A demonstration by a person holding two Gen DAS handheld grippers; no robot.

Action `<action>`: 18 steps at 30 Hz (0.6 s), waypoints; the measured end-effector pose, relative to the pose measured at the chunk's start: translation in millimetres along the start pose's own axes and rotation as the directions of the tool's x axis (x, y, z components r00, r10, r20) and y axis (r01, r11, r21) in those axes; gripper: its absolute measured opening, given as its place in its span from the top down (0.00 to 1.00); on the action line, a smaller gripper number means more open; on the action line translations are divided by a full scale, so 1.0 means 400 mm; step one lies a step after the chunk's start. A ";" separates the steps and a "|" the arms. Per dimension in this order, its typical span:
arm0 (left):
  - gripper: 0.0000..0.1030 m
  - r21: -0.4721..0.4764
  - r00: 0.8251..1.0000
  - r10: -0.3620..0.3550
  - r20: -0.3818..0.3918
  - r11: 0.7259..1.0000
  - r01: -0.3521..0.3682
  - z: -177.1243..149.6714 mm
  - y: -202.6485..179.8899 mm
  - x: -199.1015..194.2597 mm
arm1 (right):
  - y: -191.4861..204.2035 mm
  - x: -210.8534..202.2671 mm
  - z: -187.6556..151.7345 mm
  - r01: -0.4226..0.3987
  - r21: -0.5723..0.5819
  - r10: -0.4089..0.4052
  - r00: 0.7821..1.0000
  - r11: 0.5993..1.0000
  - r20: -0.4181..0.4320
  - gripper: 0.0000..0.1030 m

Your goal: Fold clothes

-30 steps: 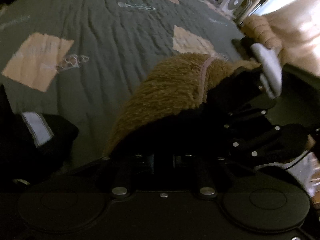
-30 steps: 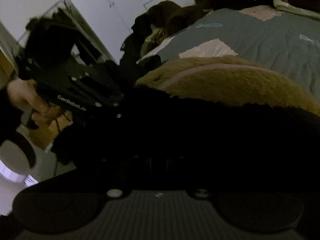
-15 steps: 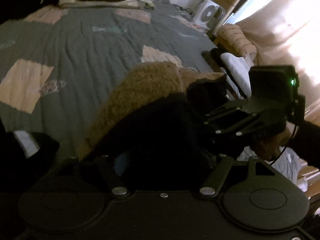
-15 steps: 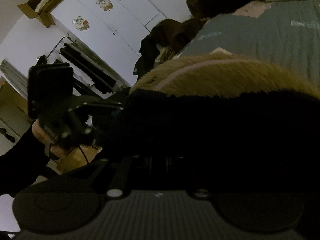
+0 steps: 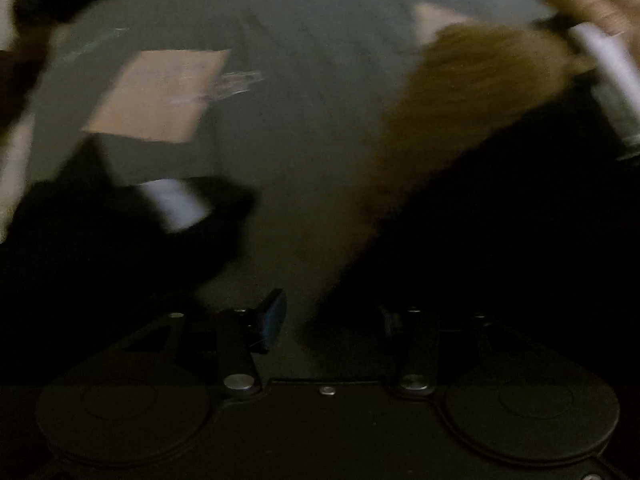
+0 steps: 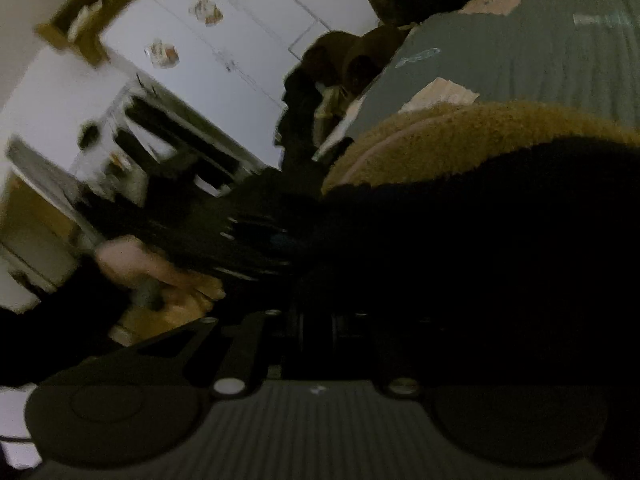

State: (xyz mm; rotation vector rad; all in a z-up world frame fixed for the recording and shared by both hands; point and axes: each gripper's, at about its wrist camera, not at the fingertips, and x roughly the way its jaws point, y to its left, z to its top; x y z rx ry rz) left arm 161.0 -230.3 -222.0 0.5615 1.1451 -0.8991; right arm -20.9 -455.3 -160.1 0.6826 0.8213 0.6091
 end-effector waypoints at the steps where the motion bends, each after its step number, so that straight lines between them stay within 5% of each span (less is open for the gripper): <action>1: 0.57 -0.018 1.000 -0.008 0.004 1.000 0.008 -0.003 0.010 -0.004 | 0.000 -0.005 0.001 -0.005 0.008 0.005 1.000 1.000 0.008 0.89; 6: 0.52 -0.055 0.969 -0.164 0.187 0.983 0.177 0.000 -0.020 -0.153 | 0.004 -0.034 0.001 -0.031 0.046 0.029 0.998 0.998 0.055 0.89; 10: 0.52 0.041 0.937 -0.194 0.290 0.981 0.190 0.001 -0.130 -0.261 | 0.018 -0.042 0.013 -0.032 0.044 0.028 0.995 0.999 0.091 0.89; 14: 0.53 0.159 0.938 -0.153 0.311 0.982 0.107 0.000 -0.238 -0.264 | 0.039 -0.039 0.027 0.000 0.010 -0.001 0.996 1.000 0.093 0.89; 18: 0.53 0.164 0.947 -0.087 0.308 0.986 0.037 0.001 -0.281 -0.203 | 0.056 -0.036 0.027 0.016 -0.020 -0.015 0.997 1.000 0.075 0.89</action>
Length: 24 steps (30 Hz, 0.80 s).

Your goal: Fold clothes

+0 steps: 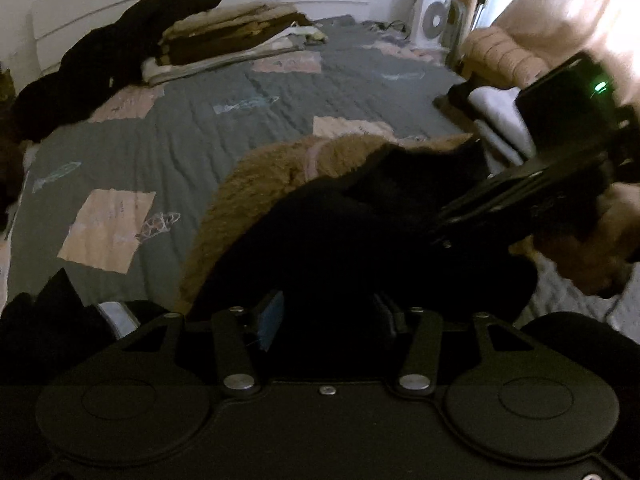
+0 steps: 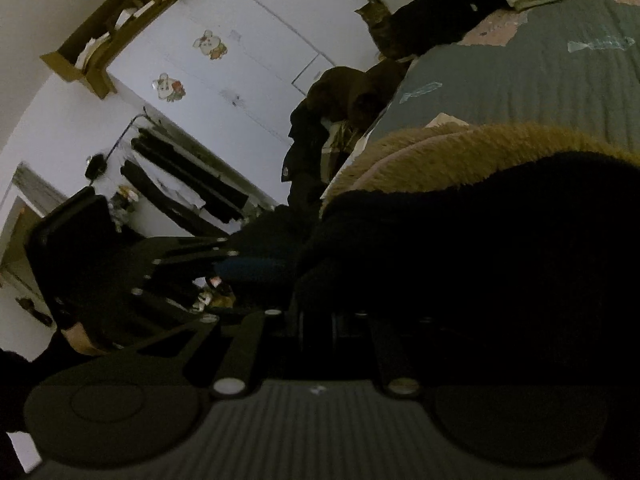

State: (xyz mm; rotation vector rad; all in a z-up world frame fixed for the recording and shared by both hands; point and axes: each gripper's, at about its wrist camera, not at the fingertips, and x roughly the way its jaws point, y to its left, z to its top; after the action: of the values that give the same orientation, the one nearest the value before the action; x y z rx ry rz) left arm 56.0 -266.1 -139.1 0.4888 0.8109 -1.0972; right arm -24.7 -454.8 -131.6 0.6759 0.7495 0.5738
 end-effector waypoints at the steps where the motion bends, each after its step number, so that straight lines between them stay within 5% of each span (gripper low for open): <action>1: 0.53 0.016 1.000 0.022 0.001 1.000 -0.022 -0.003 -0.011 0.007 | 0.004 0.001 -0.001 0.007 -0.011 -0.007 1.000 1.000 -0.006 0.89; 3: 0.53 0.066 0.998 0.065 0.011 0.996 -0.066 -0.009 -0.030 0.023 | 0.010 0.001 -0.002 0.024 -0.028 -0.025 1.000 0.999 -0.014 0.89; 8: 0.83 0.132 0.993 0.112 0.040 0.984 -0.117 -0.033 -0.061 0.042 | 0.010 0.002 -0.001 0.064 -0.038 -0.064 0.998 0.997 -0.014 0.89; 10: 0.87 0.115 0.993 0.115 0.033 0.986 -0.118 -0.040 -0.048 0.044 | 0.009 0.002 -0.002 0.074 -0.036 -0.074 0.997 0.997 -0.017 0.89; 13: 0.89 0.038 0.996 0.081 0.036 0.996 -0.082 -0.044 -0.014 0.028 | 0.006 0.006 -0.012 0.090 -0.042 -0.091 0.995 0.995 -0.028 0.89; 15: 0.89 -0.121 0.997 -0.050 0.058 0.991 0.057 -0.042 0.045 0.002 | -0.002 0.003 -0.014 0.077 -0.033 -0.078 0.997 0.996 -0.021 0.89; 18: 0.89 -0.351 0.957 -0.244 0.158 0.892 0.285 -0.055 0.152 -0.042 | -0.014 -0.003 -0.015 0.052 -0.015 -0.052 0.999 0.999 -0.008 0.89; 22: 0.89 -0.525 0.838 -0.411 0.359 0.653 0.546 -0.094 0.265 -0.074 | -0.015 -0.038 -0.007 -0.075 0.009 0.074 0.995 0.997 0.066 0.89; 24: 0.89 -0.545 0.833 -0.407 0.374 0.630 0.553 -0.105 0.281 -0.073 | -0.013 -0.055 0.000 -0.131 0.020 0.128 0.986 0.991 0.104 0.89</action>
State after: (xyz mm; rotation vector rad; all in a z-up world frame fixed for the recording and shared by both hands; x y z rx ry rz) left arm 138.9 -174.7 -146.7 -0.4655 1.0895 -1.2480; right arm -37.0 -473.1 -126.1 0.7775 0.6211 0.6432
